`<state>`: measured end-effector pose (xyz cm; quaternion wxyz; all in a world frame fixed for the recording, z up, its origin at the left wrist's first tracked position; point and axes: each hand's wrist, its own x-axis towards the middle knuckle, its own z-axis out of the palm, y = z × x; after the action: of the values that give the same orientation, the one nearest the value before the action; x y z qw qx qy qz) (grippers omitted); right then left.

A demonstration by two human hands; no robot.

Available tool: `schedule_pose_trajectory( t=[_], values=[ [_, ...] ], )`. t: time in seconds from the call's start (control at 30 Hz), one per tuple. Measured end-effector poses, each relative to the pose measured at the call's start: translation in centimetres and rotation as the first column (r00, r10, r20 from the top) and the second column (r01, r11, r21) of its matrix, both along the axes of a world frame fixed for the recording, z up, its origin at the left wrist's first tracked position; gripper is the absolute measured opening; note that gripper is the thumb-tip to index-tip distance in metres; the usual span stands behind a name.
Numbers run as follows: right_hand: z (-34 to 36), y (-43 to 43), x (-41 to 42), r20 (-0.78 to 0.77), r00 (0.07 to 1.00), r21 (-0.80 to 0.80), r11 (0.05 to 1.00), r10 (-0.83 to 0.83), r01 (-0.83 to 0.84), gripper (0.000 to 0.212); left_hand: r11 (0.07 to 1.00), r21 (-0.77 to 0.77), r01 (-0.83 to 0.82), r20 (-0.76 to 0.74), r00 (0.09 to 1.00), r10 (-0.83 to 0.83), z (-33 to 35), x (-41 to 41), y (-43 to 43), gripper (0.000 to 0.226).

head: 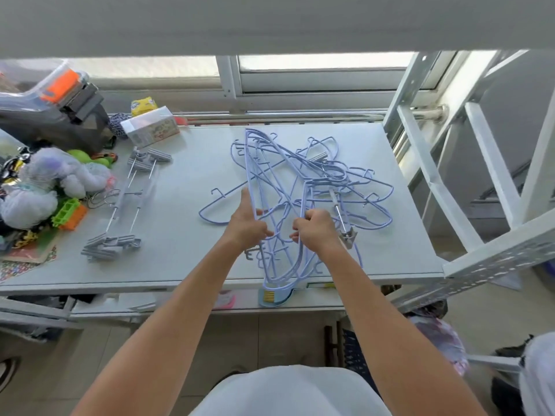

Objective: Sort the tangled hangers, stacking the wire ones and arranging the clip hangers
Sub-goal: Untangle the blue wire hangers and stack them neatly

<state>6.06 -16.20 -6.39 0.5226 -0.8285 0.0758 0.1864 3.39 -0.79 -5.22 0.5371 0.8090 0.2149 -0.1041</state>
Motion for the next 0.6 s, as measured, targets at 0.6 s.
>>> schedule_pose_trajectory(
  t=[0.6],
  values=[
    [1.2,-2.0,6.2,0.531,0.709,-0.707,0.704,0.464,0.069,0.019,0.992,-0.085,-0.091,0.072,0.993,0.097,-0.8,-1.5,2.1,0.015]
  ],
)
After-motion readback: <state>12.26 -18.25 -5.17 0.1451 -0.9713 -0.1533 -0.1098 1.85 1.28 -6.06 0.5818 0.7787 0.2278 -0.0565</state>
